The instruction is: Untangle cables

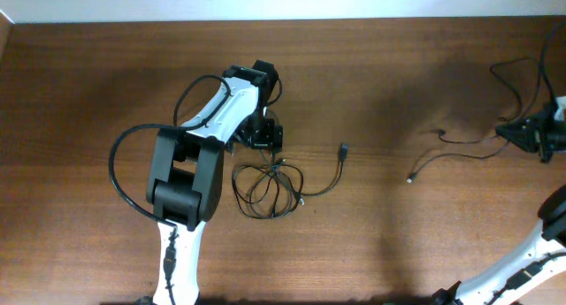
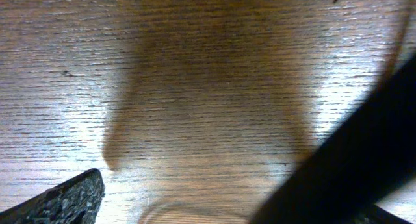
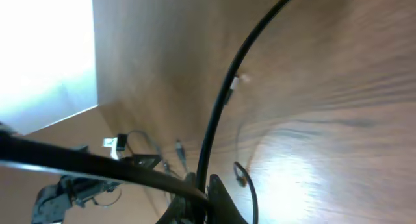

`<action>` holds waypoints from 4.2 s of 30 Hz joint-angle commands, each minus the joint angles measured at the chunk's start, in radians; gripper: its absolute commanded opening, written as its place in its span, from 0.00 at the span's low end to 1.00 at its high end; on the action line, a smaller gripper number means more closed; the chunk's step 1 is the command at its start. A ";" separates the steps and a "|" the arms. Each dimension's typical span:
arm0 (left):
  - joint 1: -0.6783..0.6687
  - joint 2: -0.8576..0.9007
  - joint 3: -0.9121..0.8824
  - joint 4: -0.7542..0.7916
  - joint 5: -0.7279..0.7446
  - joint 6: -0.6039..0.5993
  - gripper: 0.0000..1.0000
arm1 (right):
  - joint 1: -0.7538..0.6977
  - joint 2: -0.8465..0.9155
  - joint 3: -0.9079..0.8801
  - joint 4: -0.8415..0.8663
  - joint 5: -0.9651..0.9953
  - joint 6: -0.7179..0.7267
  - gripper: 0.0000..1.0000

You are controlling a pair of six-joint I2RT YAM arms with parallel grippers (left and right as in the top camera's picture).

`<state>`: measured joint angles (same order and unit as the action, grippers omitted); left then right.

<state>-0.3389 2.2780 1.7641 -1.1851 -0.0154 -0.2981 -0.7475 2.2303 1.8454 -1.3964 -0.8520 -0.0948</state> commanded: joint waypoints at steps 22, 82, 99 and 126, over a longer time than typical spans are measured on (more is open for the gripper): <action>0.003 0.000 -0.010 0.005 -0.015 0.000 0.99 | 0.187 -0.048 -0.003 0.015 0.748 0.295 0.99; -0.010 -0.285 0.296 -0.023 0.335 0.061 0.00 | 0.899 -0.254 -0.745 0.471 0.458 0.110 0.98; 0.030 -0.369 0.292 -0.264 0.096 -0.016 0.00 | 0.958 -0.271 -0.527 0.330 -0.145 -0.197 0.98; 0.216 -0.116 0.214 -0.367 0.275 0.299 0.00 | 1.275 -0.225 -0.501 0.812 0.238 0.479 0.61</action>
<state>-0.1211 2.1460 2.0106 -1.5524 0.2405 -0.0181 0.5098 1.9911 1.3354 -0.5930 -0.6971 0.3637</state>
